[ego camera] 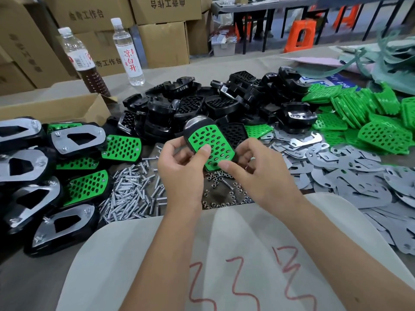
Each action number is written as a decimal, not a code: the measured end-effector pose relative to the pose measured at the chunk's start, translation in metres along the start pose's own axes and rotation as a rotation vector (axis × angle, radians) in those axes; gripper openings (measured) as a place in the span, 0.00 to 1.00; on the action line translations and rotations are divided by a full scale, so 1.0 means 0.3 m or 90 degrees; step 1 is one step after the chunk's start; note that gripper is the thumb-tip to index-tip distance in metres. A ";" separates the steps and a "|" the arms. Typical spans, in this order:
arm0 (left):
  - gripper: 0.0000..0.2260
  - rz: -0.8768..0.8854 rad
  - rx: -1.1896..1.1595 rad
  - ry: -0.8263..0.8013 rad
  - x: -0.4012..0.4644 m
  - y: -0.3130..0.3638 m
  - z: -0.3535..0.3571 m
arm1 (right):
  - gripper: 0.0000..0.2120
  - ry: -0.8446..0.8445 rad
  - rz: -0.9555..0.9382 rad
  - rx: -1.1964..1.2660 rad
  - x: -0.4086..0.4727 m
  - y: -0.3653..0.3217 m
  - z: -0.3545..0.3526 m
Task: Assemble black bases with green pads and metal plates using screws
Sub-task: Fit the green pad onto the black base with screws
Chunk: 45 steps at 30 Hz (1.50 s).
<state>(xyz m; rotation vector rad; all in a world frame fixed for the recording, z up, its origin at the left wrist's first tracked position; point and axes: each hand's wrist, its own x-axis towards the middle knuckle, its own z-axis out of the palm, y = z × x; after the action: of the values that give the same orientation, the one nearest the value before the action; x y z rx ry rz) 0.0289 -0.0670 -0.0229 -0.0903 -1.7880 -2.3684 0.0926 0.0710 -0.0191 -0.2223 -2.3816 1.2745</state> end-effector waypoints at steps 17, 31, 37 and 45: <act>0.10 -0.082 0.032 -0.023 -0.004 0.008 0.001 | 0.08 0.075 -0.052 0.074 0.009 -0.027 -0.035; 0.09 0.017 0.177 -0.131 -0.045 0.041 0.011 | 0.04 0.080 -0.104 -0.076 0.015 -0.004 -0.034; 0.08 0.057 0.208 -0.144 -0.054 0.039 0.010 | 0.08 0.097 -0.110 -0.110 0.026 0.000 -0.014; 0.08 0.032 0.172 -0.116 -0.051 0.035 0.012 | 0.13 0.124 -0.103 -0.120 0.022 -0.015 0.022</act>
<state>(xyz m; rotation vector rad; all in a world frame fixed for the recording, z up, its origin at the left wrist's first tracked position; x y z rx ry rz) 0.0455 -0.0649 -0.0142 -0.3204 -2.1430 -2.1218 0.0841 0.0657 -0.0165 -0.1949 -2.2986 0.9130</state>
